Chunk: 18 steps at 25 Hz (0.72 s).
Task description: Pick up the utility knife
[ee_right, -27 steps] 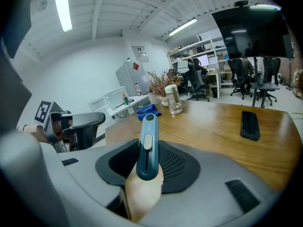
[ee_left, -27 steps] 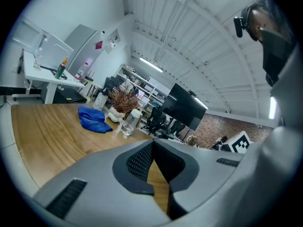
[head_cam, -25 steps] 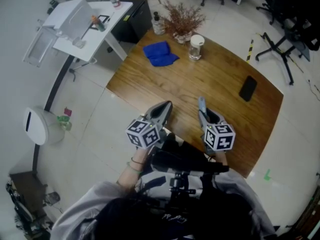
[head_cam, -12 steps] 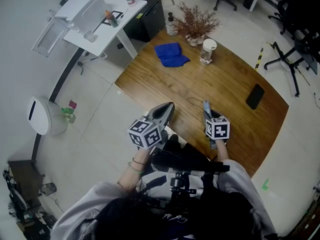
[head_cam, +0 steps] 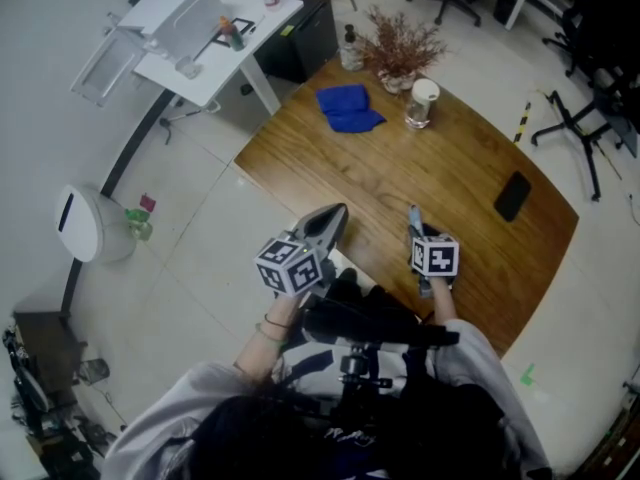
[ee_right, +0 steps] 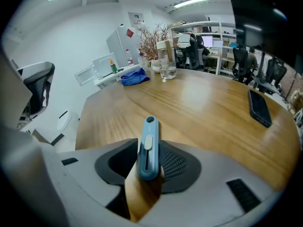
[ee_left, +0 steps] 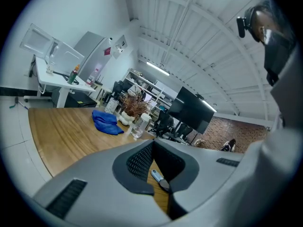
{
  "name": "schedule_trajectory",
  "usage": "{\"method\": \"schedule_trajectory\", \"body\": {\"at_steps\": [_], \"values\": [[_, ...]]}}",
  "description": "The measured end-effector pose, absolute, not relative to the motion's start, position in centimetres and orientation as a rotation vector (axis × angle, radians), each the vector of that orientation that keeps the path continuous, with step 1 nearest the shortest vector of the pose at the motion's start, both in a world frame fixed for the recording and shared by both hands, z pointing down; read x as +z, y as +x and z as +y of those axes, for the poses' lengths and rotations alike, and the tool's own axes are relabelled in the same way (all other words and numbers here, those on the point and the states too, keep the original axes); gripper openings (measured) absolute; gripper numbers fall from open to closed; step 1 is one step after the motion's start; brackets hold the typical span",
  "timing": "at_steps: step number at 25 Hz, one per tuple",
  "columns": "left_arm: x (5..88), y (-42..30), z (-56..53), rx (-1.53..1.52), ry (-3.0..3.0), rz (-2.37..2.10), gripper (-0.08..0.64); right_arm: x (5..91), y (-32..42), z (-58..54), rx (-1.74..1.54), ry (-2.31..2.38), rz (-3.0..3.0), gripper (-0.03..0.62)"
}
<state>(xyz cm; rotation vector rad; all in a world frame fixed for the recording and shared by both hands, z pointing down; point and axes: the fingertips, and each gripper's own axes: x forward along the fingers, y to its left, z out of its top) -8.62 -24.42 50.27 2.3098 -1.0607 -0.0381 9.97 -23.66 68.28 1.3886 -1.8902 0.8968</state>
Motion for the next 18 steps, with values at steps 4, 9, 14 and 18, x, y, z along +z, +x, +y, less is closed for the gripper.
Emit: {"method": "schedule_trajectory", "body": {"at_steps": [4, 9, 14, 18], "values": [[49.9, -8.4, -24.2, -0.047, 2.317, -1.056, 0.006, 65.1, 10.2, -22.9, 0.898, 1.470, -1.963, 0.152], [50.0, -7.9, -24.2, -0.045, 2.321, -1.036, 0.006, 59.0, 9.7, -21.1, 0.909, 1.575, -2.143, 0.150], [50.2, -6.8, -24.1, -0.040, 2.331, -0.998, 0.005, 53.3, 9.9, -19.9, 0.858, 1.683, -2.269, 0.126], [50.1, -5.9, -23.9, -0.036, 2.343, -0.964, 0.005, 49.9, 10.4, -19.5, 0.777, 1.756, -2.323, 0.089]]}}
